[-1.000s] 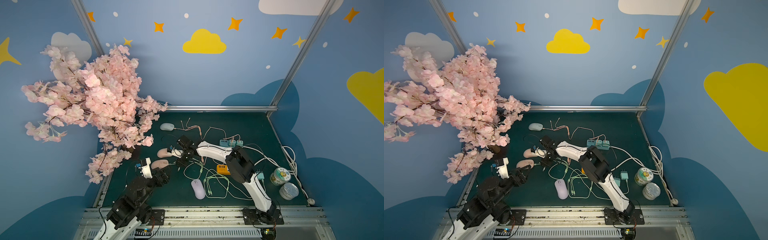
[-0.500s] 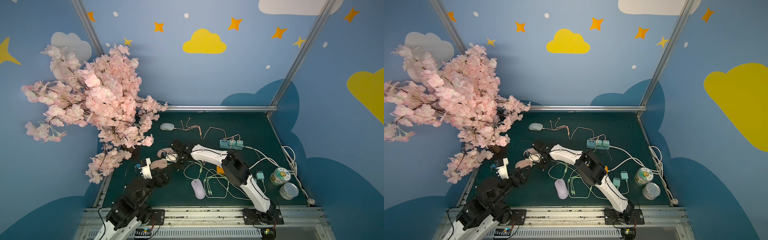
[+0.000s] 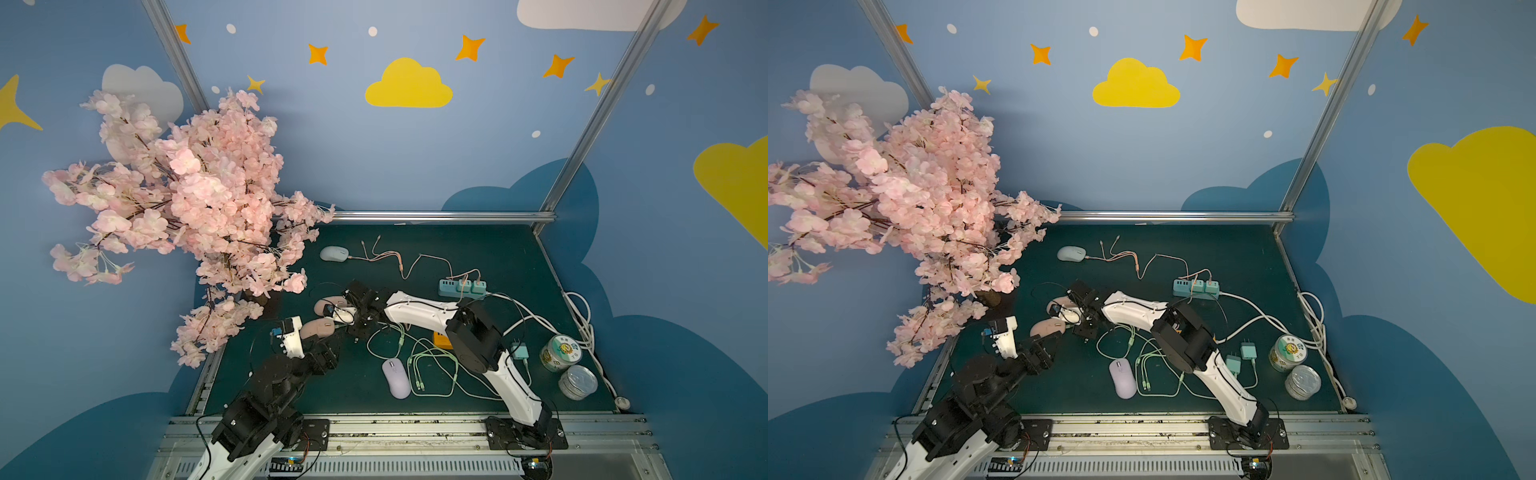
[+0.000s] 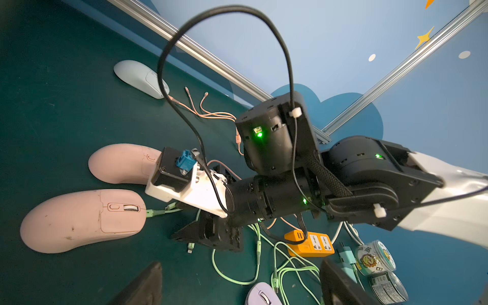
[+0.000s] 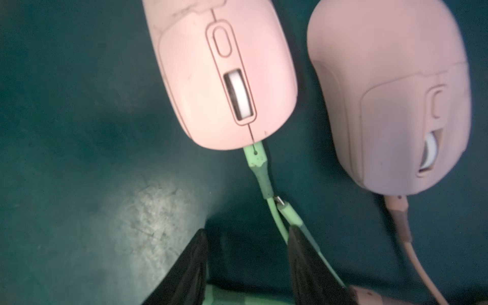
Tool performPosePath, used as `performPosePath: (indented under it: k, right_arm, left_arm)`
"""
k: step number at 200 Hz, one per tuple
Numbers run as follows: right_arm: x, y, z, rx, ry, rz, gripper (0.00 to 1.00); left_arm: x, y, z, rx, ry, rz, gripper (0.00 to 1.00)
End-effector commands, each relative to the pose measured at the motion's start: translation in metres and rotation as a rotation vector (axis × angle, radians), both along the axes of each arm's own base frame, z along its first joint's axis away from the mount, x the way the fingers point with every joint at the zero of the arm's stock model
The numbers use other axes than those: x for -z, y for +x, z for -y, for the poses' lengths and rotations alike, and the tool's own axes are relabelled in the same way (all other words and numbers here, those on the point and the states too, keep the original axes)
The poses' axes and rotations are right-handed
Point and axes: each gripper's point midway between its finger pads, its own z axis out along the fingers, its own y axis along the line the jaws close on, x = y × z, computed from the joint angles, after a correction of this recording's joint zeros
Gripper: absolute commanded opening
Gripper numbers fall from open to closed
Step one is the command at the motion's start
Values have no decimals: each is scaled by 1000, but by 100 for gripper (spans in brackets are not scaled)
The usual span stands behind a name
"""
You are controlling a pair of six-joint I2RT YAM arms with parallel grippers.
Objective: Unplug the wireless mouse
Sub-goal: Move the power cord to the center of the board.
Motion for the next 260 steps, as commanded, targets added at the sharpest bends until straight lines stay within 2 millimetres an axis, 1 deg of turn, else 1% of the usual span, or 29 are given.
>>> performPosePath:
  k: [1,33,50,62,67,72,80,92,107,128,130,134,153,162,185,186,198,207,216,235,239,240,250,260]
  right_arm:
    - [39,-1,24,19,-115,-98,47]
    - [52,-4,30,19,-144,-160,41]
    - [55,-6,34,21,-149,-186,35]
    - [56,-8,36,21,-153,-198,25]
    - [57,-9,37,21,-156,-200,18]
    - [57,-9,39,24,-159,-196,9]
    - [58,-9,42,34,-172,-180,0]
    - [59,-10,49,56,-189,-148,0]
    - [55,-14,56,87,-164,-138,0]
    - [46,-24,69,120,-123,-149,0]
    - [43,-24,68,121,-114,-146,0]
    - [43,-28,73,125,-119,-155,0]
    - [31,-35,86,131,-116,-155,0]
    - [28,-40,93,168,-116,-177,0]
    - [19,-46,100,196,-97,-218,0]
    - [19,-46,100,197,-96,-219,0]
    - [15,-44,100,213,-90,-225,23]
    - [12,-41,100,226,-86,-219,39]
    - [8,-37,101,240,-81,-208,49]
    - [-5,-30,104,270,-63,-189,64]
    - [-7,-28,106,279,-62,-185,66]
    - [-7,-27,106,281,-62,-184,67]
    - [-11,-23,112,295,-65,-177,71]
    - [-10,-19,120,305,-81,-173,73]
  left_arm:
    - [-11,-1,-2,0,1,31,92]
    - [-14,-2,-3,-3,5,36,92]
    - [-17,-3,-4,-5,7,41,92]
    - [-20,-3,-6,-9,10,48,92]
    - [-20,-3,-6,-10,13,49,92]
    - [-22,-3,-6,-9,14,54,92]
    - [-23,-4,-6,-5,16,58,92]
    - [-25,-4,-5,5,19,65,92]
    - [-24,-4,-5,6,24,62,92]
    - [-21,-3,-5,5,29,59,92]
    - [-21,-3,-5,5,29,58,92]
    - [-20,-3,-4,6,29,57,92]
    - [-19,-2,-2,14,30,54,92]
    - [-20,-1,0,19,30,56,92]
    - [-21,1,4,32,25,63,92]
    - [-18,2,5,34,32,51,92]
    - [-16,5,8,38,34,40,92]
    - [-17,7,10,44,33,40,92]
    - [-17,8,12,49,34,38,91]
    - [-19,8,14,60,42,39,92]
    - [-19,8,14,61,44,38,92]
    - [-19,8,14,61,44,39,92]
    - [-20,8,14,62,48,42,92]
    - [-20,9,15,63,52,42,92]
